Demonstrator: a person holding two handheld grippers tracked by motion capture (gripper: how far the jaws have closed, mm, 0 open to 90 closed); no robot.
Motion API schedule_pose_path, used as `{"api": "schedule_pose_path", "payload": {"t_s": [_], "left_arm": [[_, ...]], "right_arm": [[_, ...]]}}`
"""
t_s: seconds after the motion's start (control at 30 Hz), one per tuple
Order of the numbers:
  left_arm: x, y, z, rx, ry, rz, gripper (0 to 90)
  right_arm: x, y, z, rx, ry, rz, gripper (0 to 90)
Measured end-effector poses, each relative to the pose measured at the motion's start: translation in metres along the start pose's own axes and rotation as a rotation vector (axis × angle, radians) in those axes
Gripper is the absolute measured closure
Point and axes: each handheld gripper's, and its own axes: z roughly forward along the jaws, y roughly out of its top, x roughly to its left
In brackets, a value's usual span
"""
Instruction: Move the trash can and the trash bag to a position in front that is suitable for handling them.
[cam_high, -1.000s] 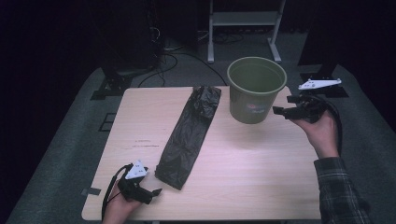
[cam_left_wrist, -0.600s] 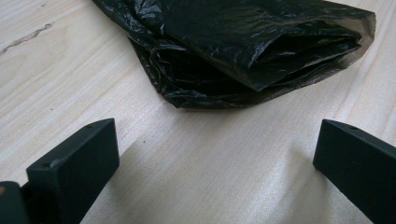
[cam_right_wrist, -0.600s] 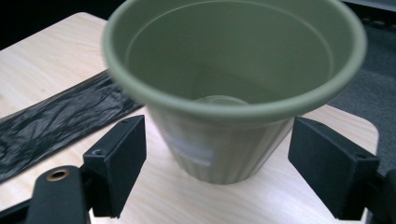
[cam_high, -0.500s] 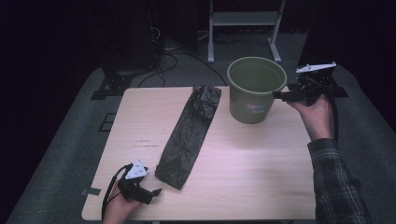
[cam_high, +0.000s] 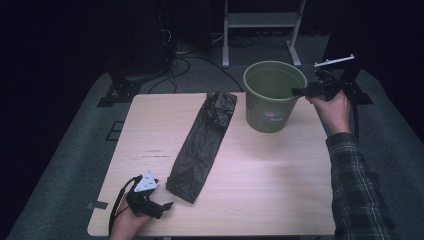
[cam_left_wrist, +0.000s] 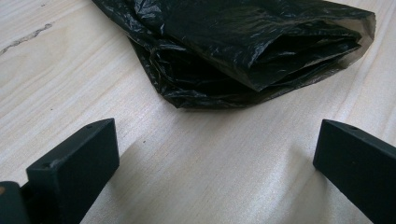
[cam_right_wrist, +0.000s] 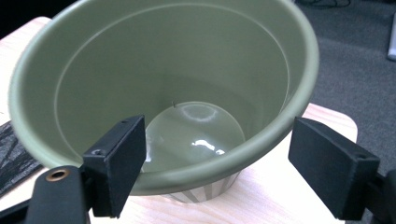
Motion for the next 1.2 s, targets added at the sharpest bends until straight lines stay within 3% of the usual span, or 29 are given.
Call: {"api": "schedule_pose_path", "payload": {"t_s": [0.4, 0.63, 0.87, 0.97, 1.2], "left_arm": [[0.000, 0.000, 0.000, 0.000, 0.000, 0.000, 0.0], [0.000, 0.000, 0.000, 0.000, -0.001, -0.001, 0.0], [0.000, 0.000, 0.000, 0.000, -0.001, -0.001, 0.0], [0.000, 0.000, 0.000, 0.001, 0.000, 0.002, 0.0], [0.000, 0.000, 0.000, -0.002, 0.002, 0.001, 0.0]], "right_arm": [[-0.002, -0.001, 0.003, 0.008, -0.021, 0.014, 26.1], [-0.003, 0.001, 0.006, 0.012, 0.005, 0.036, 32.4], [0.003, 0.004, 0.007, 0.009, 0.030, 0.017, 47.6], [0.005, 0.004, 0.009, 0.019, 0.048, 0.016, 48.4], [0.018, 0.014, 0.017, 0.069, 0.036, -0.022, 54.7]]}}
